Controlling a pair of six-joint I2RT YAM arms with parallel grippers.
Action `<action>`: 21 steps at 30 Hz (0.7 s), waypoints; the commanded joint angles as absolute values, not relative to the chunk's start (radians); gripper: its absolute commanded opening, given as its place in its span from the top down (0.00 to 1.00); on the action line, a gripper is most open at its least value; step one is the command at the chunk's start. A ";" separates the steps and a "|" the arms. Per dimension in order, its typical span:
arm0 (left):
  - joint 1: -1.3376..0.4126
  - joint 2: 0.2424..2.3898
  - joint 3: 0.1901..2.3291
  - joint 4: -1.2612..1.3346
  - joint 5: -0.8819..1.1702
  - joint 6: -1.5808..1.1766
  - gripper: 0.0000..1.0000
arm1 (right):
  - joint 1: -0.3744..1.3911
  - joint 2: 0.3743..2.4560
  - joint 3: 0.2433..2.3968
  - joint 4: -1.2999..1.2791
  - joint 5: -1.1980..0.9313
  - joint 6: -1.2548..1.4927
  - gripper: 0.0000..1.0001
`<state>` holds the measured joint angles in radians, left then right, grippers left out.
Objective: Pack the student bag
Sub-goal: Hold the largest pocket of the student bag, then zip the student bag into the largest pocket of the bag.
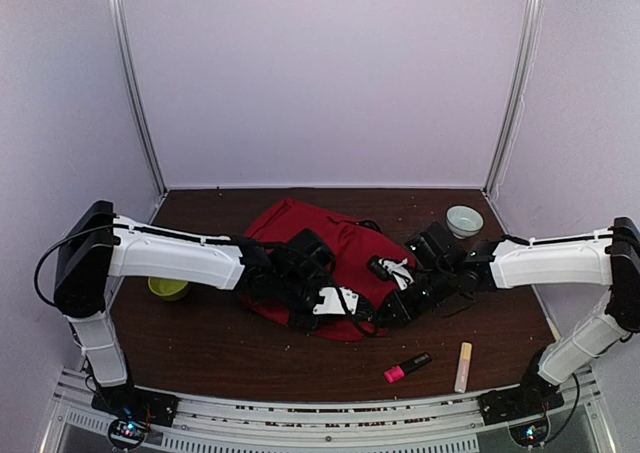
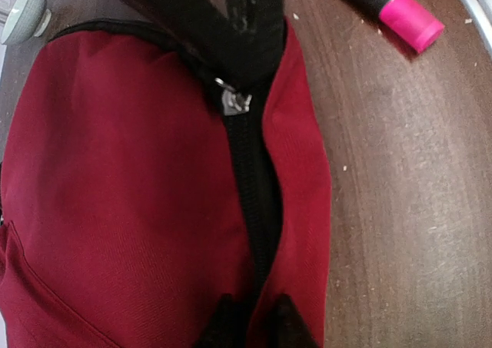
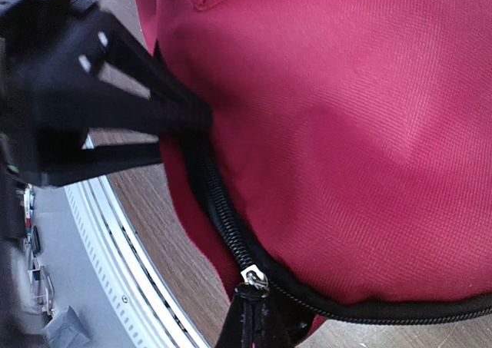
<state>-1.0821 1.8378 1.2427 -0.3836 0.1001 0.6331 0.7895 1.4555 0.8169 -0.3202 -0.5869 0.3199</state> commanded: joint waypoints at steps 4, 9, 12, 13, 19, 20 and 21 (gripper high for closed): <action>-1.085 1.837 1.259 -0.397 0.072 0.626 1.00 | 0.783 1.422 0.900 -0.393 -0.486 0.271 1.00; -1.085 1.741 1.150 -0.391 -0.013 0.632 1.00 | 0.743 1.383 0.914 -0.581 -0.236 0.163 1.00; -1.085 1.687 1.084 -0.405 -0.080 0.629 1.00 | 0.686 1.343 0.877 -0.627 -0.178 0.138 1.00; -1.085 1.671 1.065 -0.408 -0.098 0.621 1.00 | 0.668 1.327 0.864 -0.630 -0.161 0.135 1.00; -1.088 1.553 0.967 -0.413 -0.157 0.550 1.00 | 0.604 1.320 0.882 -0.633 -0.106 0.155 1.00; -1.088 1.530 0.950 -0.415 -0.166 0.540 1.00 | 0.590 1.330 0.892 -0.633 -0.097 0.155 1.00; -1.088 1.509 0.929 -0.416 -0.178 0.533 1.00 | 0.573 1.339 0.900 -0.631 -0.091 0.154 1.00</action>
